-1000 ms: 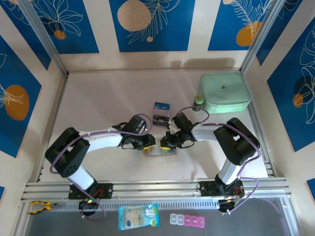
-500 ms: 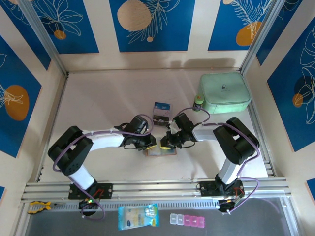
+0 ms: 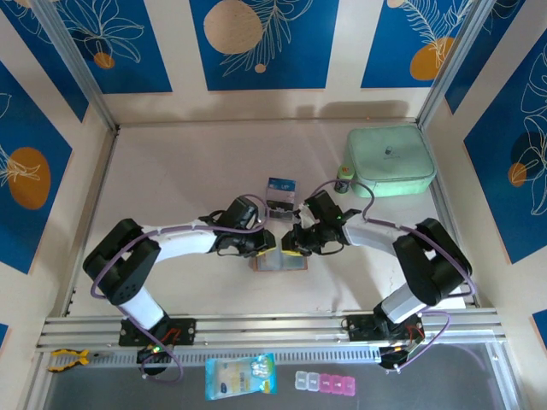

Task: Take the credit cards out of the card holder

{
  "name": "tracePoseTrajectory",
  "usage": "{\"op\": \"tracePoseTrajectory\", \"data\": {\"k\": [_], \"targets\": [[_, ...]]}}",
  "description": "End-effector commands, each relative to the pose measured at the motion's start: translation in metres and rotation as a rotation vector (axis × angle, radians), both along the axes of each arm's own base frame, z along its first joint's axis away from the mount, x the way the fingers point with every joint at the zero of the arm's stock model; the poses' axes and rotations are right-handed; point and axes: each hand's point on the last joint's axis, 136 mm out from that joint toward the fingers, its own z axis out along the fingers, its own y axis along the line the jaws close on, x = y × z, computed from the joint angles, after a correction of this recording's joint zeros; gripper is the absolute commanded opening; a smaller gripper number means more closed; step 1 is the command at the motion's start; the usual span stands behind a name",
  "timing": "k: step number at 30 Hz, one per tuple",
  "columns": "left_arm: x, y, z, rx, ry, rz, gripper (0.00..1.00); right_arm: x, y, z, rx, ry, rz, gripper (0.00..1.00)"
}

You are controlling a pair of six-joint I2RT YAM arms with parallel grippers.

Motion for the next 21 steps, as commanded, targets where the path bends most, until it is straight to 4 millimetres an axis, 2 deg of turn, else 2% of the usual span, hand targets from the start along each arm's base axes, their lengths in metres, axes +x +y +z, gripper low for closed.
{"op": "tracePoseTrajectory", "data": {"k": [1,10,17,21], "targets": [[-0.002,-0.012,0.019,-0.040,-0.012,-0.032,0.25,-0.001,-0.013,0.012,-0.047,-0.017,-0.006,0.22],[-0.003,-0.033,0.024,-0.063,-0.007,-0.068,0.31,0.004,-0.043,0.028,-0.053,-0.056,-0.076,0.24],[-0.006,-0.053,0.018,-0.064,0.008,-0.104,0.37,0.005,-0.062,0.035,-0.045,-0.068,-0.120,0.25],[-0.008,-0.062,0.012,-0.064,0.017,-0.121,0.36,0.004,-0.069,0.038,-0.038,-0.074,-0.136,0.26]]}}
